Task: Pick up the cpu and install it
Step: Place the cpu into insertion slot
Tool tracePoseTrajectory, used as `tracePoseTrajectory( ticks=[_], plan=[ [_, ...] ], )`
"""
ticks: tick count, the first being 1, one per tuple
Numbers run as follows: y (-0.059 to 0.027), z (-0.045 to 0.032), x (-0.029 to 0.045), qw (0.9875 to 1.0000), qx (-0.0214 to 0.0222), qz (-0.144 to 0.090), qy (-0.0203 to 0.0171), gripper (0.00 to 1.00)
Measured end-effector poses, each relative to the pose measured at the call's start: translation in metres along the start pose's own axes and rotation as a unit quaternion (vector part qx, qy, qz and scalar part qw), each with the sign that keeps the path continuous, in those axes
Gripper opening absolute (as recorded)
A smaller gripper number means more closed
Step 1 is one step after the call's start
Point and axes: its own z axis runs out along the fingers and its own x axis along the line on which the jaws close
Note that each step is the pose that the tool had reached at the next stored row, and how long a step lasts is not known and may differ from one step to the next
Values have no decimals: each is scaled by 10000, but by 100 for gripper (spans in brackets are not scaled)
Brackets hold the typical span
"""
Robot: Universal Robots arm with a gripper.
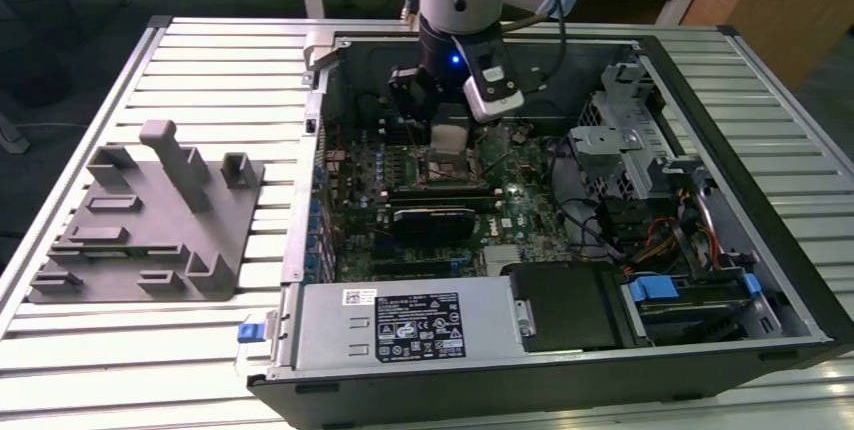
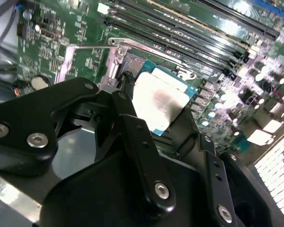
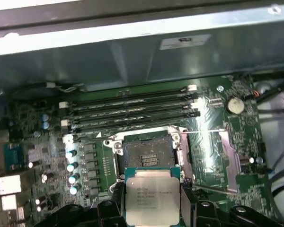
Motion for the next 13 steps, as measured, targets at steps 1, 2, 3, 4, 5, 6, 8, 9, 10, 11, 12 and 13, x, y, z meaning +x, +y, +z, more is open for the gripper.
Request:
tracePoseTrajectory(
  ticks=[1, 2, 3, 4, 5, 6, 8, 9, 10, 11, 12, 13],
  plan=[
    [0, 1, 0, 10000, 3, 87, -5, 55],
    [0, 2, 0, 9999, 5, 168, -10, 55],
    [0, 3, 0, 9997, 7, 248, -14, 55],
    [0, 3, 0, 9995, 9, 325, -19, 55],
    [0, 4, 0, 9992, 11, 402, -23, 55],
    [-1, 4, 0, 9989, 13, 474, -27, 55],
    [0, 5, 0, 9982, 17, 606, -35, 55],
    [-1, 5, 0, 9977, 20, 674, -39, 55],
    [0, 5, 0, 9973, 23, 738, -42, 55],
    [0, 5, 0, 9967, 25, 805, -46, 55],
    [0, 6, 0, 9961, 27, 875, -50, 55],
    [0, 6, 0, 9954, 30, 954, -55, 55]
  ],
)
